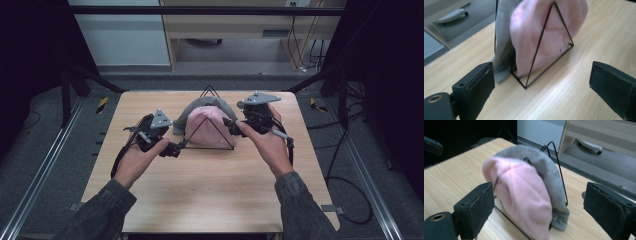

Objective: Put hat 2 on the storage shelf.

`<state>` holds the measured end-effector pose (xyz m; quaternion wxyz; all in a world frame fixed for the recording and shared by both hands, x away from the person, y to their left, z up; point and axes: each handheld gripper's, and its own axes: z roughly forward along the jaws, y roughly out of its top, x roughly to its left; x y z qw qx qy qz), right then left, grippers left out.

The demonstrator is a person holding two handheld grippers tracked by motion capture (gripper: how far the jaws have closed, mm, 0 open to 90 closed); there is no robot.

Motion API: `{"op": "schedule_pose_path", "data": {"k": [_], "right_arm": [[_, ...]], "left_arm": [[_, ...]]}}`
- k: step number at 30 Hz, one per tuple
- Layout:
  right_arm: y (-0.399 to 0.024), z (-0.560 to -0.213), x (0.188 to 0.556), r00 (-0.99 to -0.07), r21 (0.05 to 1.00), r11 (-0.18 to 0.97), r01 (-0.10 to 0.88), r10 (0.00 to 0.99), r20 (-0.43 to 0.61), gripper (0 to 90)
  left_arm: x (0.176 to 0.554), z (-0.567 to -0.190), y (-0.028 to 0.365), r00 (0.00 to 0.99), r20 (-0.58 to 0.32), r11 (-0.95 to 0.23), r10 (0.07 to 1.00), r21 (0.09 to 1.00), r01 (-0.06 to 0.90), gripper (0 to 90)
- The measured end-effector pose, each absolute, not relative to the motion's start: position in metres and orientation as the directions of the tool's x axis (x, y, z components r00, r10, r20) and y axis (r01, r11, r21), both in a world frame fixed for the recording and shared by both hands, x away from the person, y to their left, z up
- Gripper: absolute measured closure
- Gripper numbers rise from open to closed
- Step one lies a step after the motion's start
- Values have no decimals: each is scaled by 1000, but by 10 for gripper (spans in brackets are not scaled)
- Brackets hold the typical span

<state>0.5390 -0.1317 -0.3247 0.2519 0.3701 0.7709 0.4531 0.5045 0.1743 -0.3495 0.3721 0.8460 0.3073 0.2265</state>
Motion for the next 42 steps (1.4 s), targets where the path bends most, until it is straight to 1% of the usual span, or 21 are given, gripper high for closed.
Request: {"op": "schedule_pose_path", "data": {"k": [6, 12, 14, 24, 27, 29, 38, 42], "right_arm": [[-143, -339, 520, -603, 876, 325, 356, 796, -50, 120], [-155, -357, 507, -607, 859, 348, 376, 793, -56, 136], [-158, -363, 504, -611, 854, 361, 375, 789, -66, 140], [-175, -402, 491, -608, 813, 404, 419, 790, -80, 151], [-180, -415, 489, -606, 796, 407, 448, 793, -63, 151], [-183, -424, 488, -604, 784, 413, 464, 795, -60, 151], [-186, -458, 484, -601, 740, 391, 548, 799, 22, 145], [-186, -475, 484, -592, 712, 390, 584, 804, 45, 125]], "left_arm": [[489, -365, 188, 703, 151, -538, 695, 758, 369, 55], [479, -384, 204, 702, 124, -522, 702, 759, 389, 55], [477, -389, 209, 698, 133, -533, 704, 749, 395, 55], [478, -421, 228, 685, 93, -524, 722, 720, 455, 56], [479, -433, 232, 679, 119, -549, 724, 696, 463, 57], [480, -440, 234, 678, 121, -556, 725, 683, 473, 57], [482, -464, 237, 693, 67, -565, 718, 638, 523, 55], [483, -474, 237, 698, 43, -567, 715, 619, 543, 55]]}}
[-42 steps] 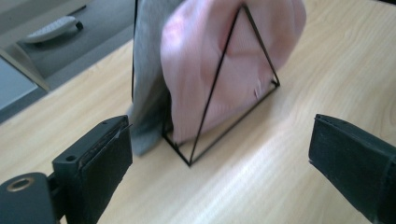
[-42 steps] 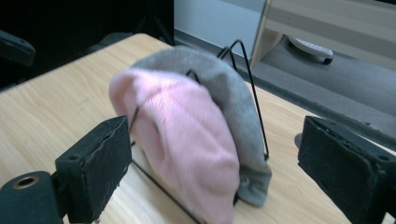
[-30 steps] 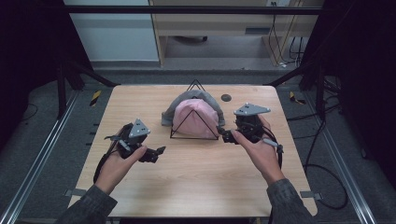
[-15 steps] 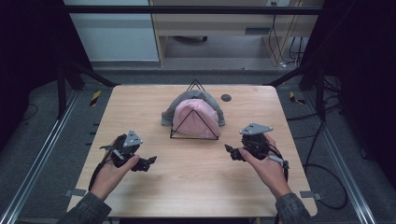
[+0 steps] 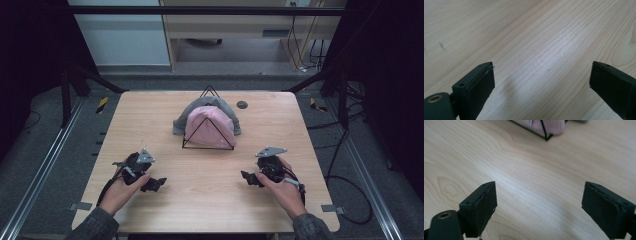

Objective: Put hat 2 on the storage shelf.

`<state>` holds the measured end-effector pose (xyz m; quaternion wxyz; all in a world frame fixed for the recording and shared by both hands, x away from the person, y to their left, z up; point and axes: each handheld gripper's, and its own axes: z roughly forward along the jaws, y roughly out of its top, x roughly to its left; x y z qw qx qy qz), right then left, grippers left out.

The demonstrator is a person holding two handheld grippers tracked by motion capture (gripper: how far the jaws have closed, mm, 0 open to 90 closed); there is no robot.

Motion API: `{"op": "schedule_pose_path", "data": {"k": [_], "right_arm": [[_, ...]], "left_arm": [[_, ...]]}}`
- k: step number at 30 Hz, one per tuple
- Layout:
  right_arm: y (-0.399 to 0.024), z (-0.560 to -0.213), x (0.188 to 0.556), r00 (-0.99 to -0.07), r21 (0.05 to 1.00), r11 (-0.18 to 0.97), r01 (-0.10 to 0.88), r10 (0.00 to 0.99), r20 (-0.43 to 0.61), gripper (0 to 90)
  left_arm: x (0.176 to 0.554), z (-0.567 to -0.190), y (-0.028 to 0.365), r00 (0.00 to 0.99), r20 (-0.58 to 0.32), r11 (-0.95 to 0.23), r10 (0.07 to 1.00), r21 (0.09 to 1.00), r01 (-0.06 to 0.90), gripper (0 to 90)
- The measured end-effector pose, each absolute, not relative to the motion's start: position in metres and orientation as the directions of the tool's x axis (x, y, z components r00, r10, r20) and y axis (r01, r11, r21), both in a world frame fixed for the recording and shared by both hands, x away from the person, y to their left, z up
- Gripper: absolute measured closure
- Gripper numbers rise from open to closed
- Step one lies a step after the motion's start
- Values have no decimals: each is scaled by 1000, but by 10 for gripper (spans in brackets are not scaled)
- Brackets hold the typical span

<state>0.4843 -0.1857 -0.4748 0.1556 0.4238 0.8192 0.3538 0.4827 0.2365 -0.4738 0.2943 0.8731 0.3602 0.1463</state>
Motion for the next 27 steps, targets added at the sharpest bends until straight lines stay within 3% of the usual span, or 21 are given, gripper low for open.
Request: {"op": "schedule_pose_path", "data": {"k": [13, 19, 27], "right_arm": [[-185, -500, 486, -569, 650, 400, 646, 820, 61, 79], [-181, -504, 482, -582, 660, 442, 608, 813, -9, 49], [-183, -512, 475, -577, 726, 404, 557, 817, -11, 25]], "left_arm": [[484, -492, 234, 706, 4, -588, 708, 556, 587, 42], [479, -496, 231, 718, 13, -597, 696, 567, 567, 0], [477, -497, 231, 709, 13, -582, 706, 581, 569, 0]]}}
